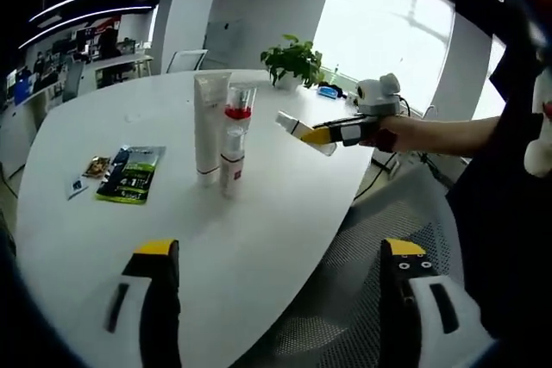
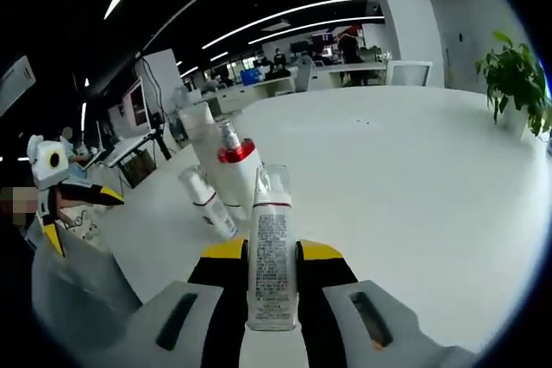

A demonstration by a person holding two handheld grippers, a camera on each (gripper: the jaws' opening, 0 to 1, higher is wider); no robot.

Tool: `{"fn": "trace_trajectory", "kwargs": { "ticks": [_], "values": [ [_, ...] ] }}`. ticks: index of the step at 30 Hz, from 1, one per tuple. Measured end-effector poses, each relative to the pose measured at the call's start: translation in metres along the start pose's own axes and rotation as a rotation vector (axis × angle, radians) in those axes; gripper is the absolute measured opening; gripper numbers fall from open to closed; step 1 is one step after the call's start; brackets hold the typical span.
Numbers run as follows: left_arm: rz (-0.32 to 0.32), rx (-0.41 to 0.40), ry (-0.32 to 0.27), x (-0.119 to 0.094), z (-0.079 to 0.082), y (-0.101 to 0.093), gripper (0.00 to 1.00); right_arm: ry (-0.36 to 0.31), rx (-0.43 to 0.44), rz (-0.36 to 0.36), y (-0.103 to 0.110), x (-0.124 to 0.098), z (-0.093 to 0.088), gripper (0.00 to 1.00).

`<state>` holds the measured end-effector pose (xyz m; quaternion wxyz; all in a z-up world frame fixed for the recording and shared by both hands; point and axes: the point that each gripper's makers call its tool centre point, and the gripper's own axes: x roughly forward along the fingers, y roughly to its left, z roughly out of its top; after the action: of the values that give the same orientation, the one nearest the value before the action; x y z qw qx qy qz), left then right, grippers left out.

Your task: Arrange the skincare products in the storage area until every visible bottle or jar stands upright without overlapping.

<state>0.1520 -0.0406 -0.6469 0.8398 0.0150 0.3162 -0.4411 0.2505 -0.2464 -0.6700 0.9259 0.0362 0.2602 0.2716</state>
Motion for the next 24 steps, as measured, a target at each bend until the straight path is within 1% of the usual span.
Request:
{"fn": "trace_trajectory", "kwargs": {
  "ticks": [5, 6, 7, 9, 12, 17, 18, 20, 21, 23, 24],
  "values": [
    [-0.017, 0.007, -0.005, 0.0, 0.004, -0.006, 0.9, -0.027, 0.011, 0.021, 0.011, -0.013, 0.003, 0.2],
    [-0.019, 0.008, -0.009, 0.0, 0.005, -0.006, 0.9, -0.026, -0.001, 0.025, 0.014, -0.014, 0.003, 0.2],
    [-0.021, 0.007, -0.01, 0.0, 0.006, -0.007, 0.9, -0.013, -0.042, 0.029, 0.019, -0.017, 0.002, 0.2],
    [-0.019, 0.024, -0.002, 0.001, 0.007, -0.009, 0.9, -0.008, -0.068, 0.047, 0.029, -0.021, 0.003, 0.2],
    [-0.028, 0.028, -0.006, 0.002, 0.007, -0.01, 0.9, -0.013, -0.078, 0.077, 0.04, -0.023, 0.006, 0.2],
    [-0.044, 0.013, -0.026, 0.003, 0.013, -0.014, 0.9, -0.037, -0.081, 0.139, 0.061, -0.025, 0.013, 0.2],
    [-0.046, 0.016, -0.026, 0.003, 0.013, -0.015, 0.89, -0.045, -0.08, 0.169, 0.07, -0.026, 0.016, 0.2],
    [-0.051, 0.022, -0.021, 0.003, 0.012, -0.015, 0.89, -0.055, -0.089, 0.198, 0.079, -0.026, 0.019, 0.2],
    [-0.055, 0.023, -0.023, 0.003, 0.013, -0.016, 0.89, -0.058, -0.091, 0.225, 0.087, -0.026, 0.021, 0.2],
    [-0.072, 0.012, -0.038, 0.001, 0.016, -0.018, 0.88, -0.07, -0.102, 0.254, 0.101, -0.027, 0.027, 0.2],
    [-0.077, 0.003, -0.047, 0.001, 0.017, -0.019, 0.88, -0.079, -0.102, 0.284, 0.11, -0.028, 0.03, 0.2]
  ]
}}
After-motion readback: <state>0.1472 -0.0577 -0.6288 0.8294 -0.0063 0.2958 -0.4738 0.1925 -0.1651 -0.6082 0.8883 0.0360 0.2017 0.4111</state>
